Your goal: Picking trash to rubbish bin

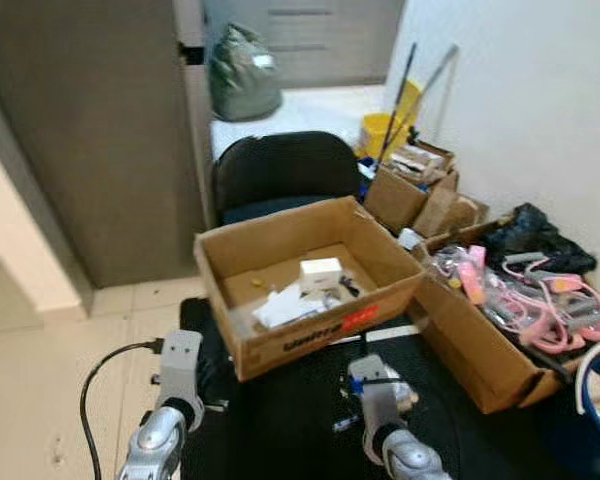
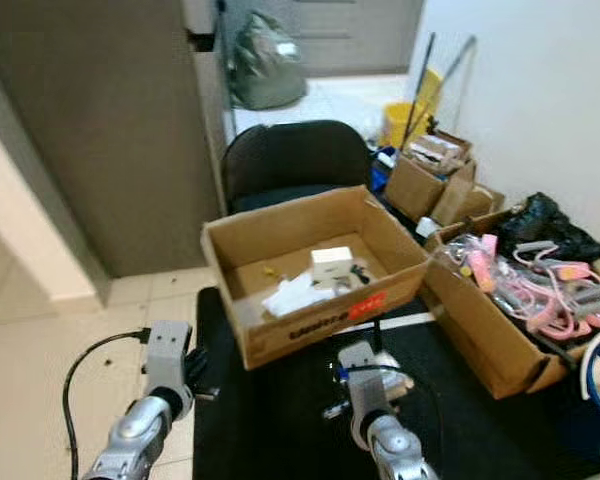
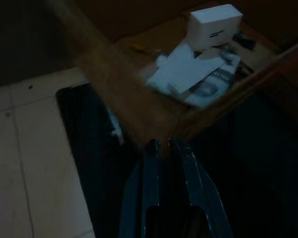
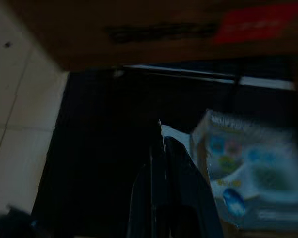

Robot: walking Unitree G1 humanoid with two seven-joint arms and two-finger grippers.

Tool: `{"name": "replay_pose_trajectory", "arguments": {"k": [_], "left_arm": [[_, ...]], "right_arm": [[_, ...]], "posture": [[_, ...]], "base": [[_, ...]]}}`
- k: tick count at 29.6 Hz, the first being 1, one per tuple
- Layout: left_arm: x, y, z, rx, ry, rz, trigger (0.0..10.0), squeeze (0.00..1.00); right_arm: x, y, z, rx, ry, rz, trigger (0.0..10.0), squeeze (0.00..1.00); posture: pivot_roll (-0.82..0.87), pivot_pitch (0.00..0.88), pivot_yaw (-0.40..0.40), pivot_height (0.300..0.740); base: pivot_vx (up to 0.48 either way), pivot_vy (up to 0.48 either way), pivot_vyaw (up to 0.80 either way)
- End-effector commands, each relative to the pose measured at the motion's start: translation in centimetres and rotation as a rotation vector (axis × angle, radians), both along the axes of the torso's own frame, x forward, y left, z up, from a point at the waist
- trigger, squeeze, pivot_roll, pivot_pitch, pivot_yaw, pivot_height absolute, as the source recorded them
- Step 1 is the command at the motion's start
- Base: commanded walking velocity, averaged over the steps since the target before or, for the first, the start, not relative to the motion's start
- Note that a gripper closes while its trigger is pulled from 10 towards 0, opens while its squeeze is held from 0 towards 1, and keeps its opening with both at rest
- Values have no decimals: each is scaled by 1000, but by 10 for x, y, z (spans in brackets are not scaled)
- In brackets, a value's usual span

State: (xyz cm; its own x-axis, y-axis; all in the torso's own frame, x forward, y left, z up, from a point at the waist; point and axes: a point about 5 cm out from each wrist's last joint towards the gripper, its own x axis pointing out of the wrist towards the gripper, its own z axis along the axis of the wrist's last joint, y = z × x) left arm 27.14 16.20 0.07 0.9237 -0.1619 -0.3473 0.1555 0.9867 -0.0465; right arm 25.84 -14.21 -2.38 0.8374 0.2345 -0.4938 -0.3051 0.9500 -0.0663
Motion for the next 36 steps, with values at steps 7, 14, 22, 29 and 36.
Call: {"name": "replay_pose_trajectory", "arguments": {"k": [7, 14, 22, 29, 36], "left_arm": [[5, -5, 8, 11, -36, -33, 10000, 0], [12, -6, 19, 12, -83, -41, 10000, 0], [23, -11, 39, 72, -161, -78, 10000, 0], [31, -21, 58, 94, -216, -143, 10000, 0], [32, -19, 52, 186, -153, -164, 10000, 0]], "right_arm": [[22, 2, 31, 103, -192, -42, 10000, 0], [62, 12, 106, 246, -523, -69, 10000, 0], [74, 27, 129, 244, -559, 36, 10000, 0], [74, 29, 124, 213, -515, 76, 10000, 0], [72, 38, 116, 213, -466, 129, 10000, 0]], "posture": [[-15, 73, 21, 740], [-16, 72, 26, 740], [-7, 71, 14, 740], [-2, 68, 12, 740], [-9, 65, 13, 740]], "base": [[333, 0, 0], [328, 0, 0], [113, 0, 0], [0, 0, 0], [0, 0, 0]]}}
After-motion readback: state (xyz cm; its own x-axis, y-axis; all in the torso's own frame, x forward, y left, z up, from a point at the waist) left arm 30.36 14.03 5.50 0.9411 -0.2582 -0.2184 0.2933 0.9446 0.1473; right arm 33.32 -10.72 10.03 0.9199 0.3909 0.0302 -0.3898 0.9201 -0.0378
